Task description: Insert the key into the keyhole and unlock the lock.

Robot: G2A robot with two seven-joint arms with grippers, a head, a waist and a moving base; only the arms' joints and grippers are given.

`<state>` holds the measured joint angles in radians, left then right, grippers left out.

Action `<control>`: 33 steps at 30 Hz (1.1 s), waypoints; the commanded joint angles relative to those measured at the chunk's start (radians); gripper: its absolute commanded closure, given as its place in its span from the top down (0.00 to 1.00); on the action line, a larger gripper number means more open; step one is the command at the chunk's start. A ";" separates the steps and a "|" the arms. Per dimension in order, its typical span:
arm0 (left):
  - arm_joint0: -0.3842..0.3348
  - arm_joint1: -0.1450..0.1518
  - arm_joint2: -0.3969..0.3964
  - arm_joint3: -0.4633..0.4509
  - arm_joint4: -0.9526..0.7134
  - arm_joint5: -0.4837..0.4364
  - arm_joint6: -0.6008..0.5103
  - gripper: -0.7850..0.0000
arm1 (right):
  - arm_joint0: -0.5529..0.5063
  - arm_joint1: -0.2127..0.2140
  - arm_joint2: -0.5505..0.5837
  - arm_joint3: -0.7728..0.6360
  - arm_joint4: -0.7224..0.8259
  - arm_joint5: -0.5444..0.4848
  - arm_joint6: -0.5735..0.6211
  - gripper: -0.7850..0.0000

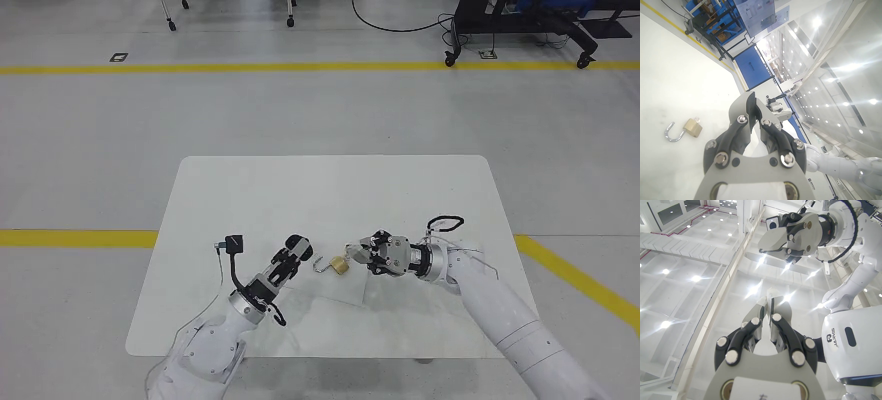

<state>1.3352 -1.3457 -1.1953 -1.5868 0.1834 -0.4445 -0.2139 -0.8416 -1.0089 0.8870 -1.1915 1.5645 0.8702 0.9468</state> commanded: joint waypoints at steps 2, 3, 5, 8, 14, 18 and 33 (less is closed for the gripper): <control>0.002 0.004 -0.025 -0.021 0.059 0.029 0.025 0.00 | -0.017 0.010 0.035 0.003 -0.081 -0.104 0.056 1.00; 0.004 0.006 -0.038 -0.034 0.076 0.037 0.034 0.00 | -0.021 0.012 0.039 0.001 -0.089 -0.115 0.062 1.00; 0.007 0.012 -0.074 -0.065 0.114 0.058 0.051 0.00 | -0.021 0.012 0.039 0.001 -0.089 -0.115 0.062 1.00; 0.004 0.020 -0.133 -0.106 0.163 0.104 0.065 0.00 | -0.021 0.012 0.039 0.001 -0.089 -0.115 0.062 1.00; -0.062 0.033 -0.230 -0.094 0.181 0.190 0.010 0.00 | -0.021 0.012 0.039 0.001 -0.089 -0.115 0.062 1.00; -0.074 0.034 -0.234 -0.082 0.165 0.204 -0.021 0.44 | -0.021 0.012 0.039 0.001 -0.089 -0.115 0.062 1.00; -0.074 0.034 -0.234 -0.082 0.165 0.204 -0.021 0.44 | -0.021 0.012 0.039 0.001 -0.089 -0.115 0.062 1.00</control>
<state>1.2610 -1.3115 -1.4294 -1.6684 0.3489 -0.2403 -0.2348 -0.8624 -0.9971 0.9256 -1.1901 1.4752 0.7548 1.0093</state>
